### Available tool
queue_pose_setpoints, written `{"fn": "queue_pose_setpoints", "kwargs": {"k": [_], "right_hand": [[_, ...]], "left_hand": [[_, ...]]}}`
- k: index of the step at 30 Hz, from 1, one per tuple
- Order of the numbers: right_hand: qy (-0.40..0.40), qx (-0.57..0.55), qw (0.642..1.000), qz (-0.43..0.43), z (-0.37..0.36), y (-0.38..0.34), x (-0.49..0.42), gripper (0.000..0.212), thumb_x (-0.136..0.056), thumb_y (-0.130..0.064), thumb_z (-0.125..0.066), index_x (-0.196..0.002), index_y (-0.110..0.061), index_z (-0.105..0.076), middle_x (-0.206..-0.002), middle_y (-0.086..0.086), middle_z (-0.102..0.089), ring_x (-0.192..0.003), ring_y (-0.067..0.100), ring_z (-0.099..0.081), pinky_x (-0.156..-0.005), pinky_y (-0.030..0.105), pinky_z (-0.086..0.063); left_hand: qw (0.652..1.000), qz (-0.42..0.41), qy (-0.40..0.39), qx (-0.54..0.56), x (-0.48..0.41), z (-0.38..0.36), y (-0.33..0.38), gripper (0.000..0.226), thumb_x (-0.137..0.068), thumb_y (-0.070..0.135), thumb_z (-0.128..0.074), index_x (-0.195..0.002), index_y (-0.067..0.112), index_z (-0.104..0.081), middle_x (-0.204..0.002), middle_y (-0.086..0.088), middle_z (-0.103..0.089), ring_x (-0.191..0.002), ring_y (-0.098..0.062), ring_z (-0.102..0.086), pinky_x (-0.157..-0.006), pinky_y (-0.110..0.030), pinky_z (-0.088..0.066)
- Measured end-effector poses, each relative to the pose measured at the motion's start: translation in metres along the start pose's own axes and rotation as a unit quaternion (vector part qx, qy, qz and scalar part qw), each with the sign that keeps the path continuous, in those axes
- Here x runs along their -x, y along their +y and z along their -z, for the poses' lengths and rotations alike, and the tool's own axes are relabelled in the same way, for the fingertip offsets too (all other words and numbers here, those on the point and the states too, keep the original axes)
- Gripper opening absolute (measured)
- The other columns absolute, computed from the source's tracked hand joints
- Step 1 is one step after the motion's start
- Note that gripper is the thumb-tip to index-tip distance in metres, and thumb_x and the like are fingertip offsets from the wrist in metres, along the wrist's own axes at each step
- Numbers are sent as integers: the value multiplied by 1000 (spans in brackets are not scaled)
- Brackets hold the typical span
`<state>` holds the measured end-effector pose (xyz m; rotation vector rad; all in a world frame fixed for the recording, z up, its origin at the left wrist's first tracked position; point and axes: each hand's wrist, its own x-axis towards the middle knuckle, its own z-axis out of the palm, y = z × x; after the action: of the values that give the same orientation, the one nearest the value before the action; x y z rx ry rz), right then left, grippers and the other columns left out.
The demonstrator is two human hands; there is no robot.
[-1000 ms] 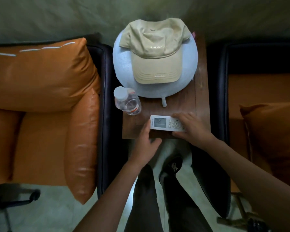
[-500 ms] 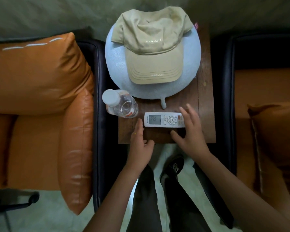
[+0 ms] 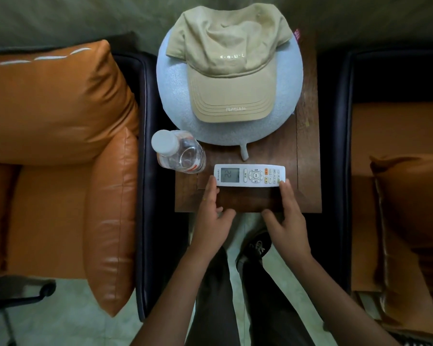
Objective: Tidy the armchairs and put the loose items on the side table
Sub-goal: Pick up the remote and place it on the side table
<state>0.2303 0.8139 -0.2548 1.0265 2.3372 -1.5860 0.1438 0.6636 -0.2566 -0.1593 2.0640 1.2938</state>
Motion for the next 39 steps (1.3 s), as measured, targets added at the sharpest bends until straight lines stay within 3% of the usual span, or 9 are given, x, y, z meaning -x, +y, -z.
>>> {"fn": "queue_pose_setpoints", "kwargs": {"k": [3, 7, 13, 16, 23, 29, 32, 36, 39], "right_hand": [[-3, 14, 1000, -1, -2, -3, -7, 79, -96, -11, -59, -159, -29, -16, -167, -8, -12, -150, -1, -10, -113, 9, -16], [4, 10, 1000, -5, -4, -6, -16, 78, -95, -10, -58, -159, -26, -16, -167, -7, -11, -149, 0, -9, -99, -9, -13], [19, 23, 1000, -9, -8, -9, -23, 79, -95, -13, -57, -161, -25, -15, -168, -7, -10, -145, -6, -6, -106, 4, -12], [23, 23, 999, -14, -6, -11, -27, 79, -95, -14, -57, -161, -26, -15, -168, -8, -9, -144, -6, -6, -112, 18, -16], [25, 30, 999, -10, -5, -11, -30, 80, -95, -14, -56, -160, -28, -13, -168, -8, -8, -144, -5, -6, -113, 22, -18], [26, 49, 998, -22, 1, -6, -18, 80, -94, -14, -56, -160, -25, -13, -168, -6, -12, -150, 1, -9, -115, 22, -17], [24, 52, 997, -52, 8, -3, -5, 80, -94, -17, -57, -160, -27, -13, -166, -5, -18, -152, 12, -19, -121, 40, -29], [-2, 52, 993, -108, 18, -7, 16, 80, -96, -19, -59, -160, -31, -12, -166, -6, -20, -150, 17, -26, -119, 46, -34], [-43, 34, 984, -170, 26, -5, 36, 73, -97, -23, -58, -159, -33, -20, -160, -2, -34, -140, 22, -42, -111, 42, -44]], "left_hand": [[1000, 5, 10, -6, -4, -2, -1, 89, -90, 6, -62, -158, 31, -11, -140, 10, -39, -131, -12, -48, -106, -28, -45], [1000, 5, 17, -3, -10, -4, 0, 90, -91, 6, -62, -157, 36, -10, -142, 9, -39, -130, -19, -49, -106, -34, -47], [1000, 3, 12, 2, -17, -4, 6, 90, -90, 7, -63, -158, 34, -10, -149, 7, -37, -132, -16, -47, -107, -30, -45], [1000, 1, 9, 7, -21, -5, 6, 90, -90, 8, -63, -158, 37, -10, -150, 8, -36, -133, -19, -47, -110, -37, -45], [1000, -9, 24, 1, -23, -6, 2, 86, -93, 12, -61, -156, 43, -10, -142, 14, -41, -122, -14, -56, -105, -35, -49], [999, 5, 7, 39, -13, 0, -4, 78, -96, 9, -53, -156, 40, -14, -157, 7, -35, -120, 10, -52, -108, -28, -45], [999, 3, -10, 30, -1, 5, -4, 76, -96, 4, -51, -158, 32, -17, -158, 7, -33, -116, 26, -43, -107, -21, -41], [998, 17, -60, -2, 18, 14, -16, 71, -96, 1, -50, -157, 25, -24, -157, 8, -36, -138, 8, -34, -117, -28, -34], [993, 27, -99, -56, 33, 26, -26, 58, -95, 1, -49, -149, 21, -42, -146, 6, -52, -126, -10, -56, -107, -34, -45]]}}
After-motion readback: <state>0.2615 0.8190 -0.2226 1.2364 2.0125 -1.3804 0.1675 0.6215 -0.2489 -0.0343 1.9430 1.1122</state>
